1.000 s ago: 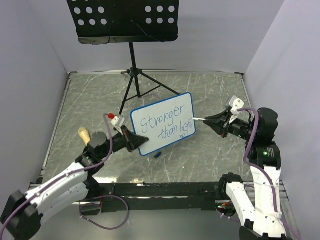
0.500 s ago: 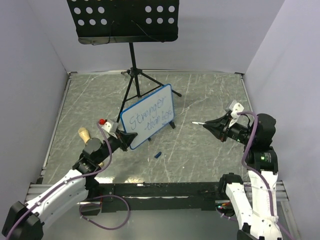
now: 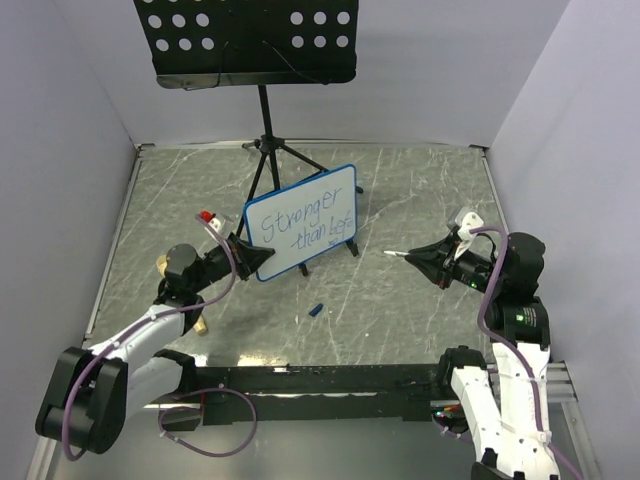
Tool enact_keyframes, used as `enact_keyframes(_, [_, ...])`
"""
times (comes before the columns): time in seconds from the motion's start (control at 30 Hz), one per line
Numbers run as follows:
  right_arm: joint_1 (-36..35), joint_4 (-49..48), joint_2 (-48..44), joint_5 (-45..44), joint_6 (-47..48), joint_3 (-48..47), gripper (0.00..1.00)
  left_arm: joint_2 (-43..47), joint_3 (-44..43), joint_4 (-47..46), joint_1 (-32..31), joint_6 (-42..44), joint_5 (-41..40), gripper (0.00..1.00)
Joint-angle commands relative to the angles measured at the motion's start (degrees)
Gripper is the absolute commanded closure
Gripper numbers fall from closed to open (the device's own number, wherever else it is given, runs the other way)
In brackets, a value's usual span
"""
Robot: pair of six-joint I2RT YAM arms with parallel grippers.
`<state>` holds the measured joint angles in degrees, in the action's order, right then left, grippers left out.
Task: Write a sentence on the whiteboard
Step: Put down the whiteboard on the whiteboard stand.
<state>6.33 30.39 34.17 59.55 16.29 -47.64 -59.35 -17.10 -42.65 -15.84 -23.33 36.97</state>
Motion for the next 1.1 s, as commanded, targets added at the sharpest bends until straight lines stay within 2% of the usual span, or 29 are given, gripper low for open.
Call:
enact_keyframes(0.0, [0.5,-2.4,0.2,1.2,-0.3,1.1,1.00,6.7,-2.6,-9.1,0.1,0.0,4.4,0.99])
enact_keyframes(0.13, [0.4,-4.1,1.2,1.7,-1.2,1.8,1.00,9.1,-1.8,-8.2,0.1,0.0,3.9,0.99])
enact_keyframes(0.23, [0.5,-5.4,1.9,2.1,-2.2,1.8,1.00,3.1,-2.7,-14.1,0.1,-2.2,6.7,0.99])
enact_keyframes(0.4, [1.3,-4.9,2.1,2.1,-2.2,1.5,1.00,-12.0,-5.5,-27.5,0.0,-5.8,9.3,0.99])
enact_keyframes(0.57, [2.3,-4.6,1.5,2.3,-2.4,2.5,1.00,-24.4,-8.8,-38.8,0.1,-10.1,9.0,0.99])
enact_keyframes(0.77, [3.2,-4.6,2.1,2.5,-2.6,3.1,1.00,-29.7,-10.1,-49.5,0.0,-15.9,8.6,0.99])
enact_keyframes(0.97, [3.9,-5.7,2.7,2.7,-3.2,3.6,1.00,-30.6,-11.0,-48.4,0.0,-13.8,5.9,0.99])
enact_keyframes(1.07, [3.9,-5.9,3.0,2.7,-3.2,3.8,1.00,-33.0,-11.9,-51.9,0.1,-14.8,4.7,0.99])
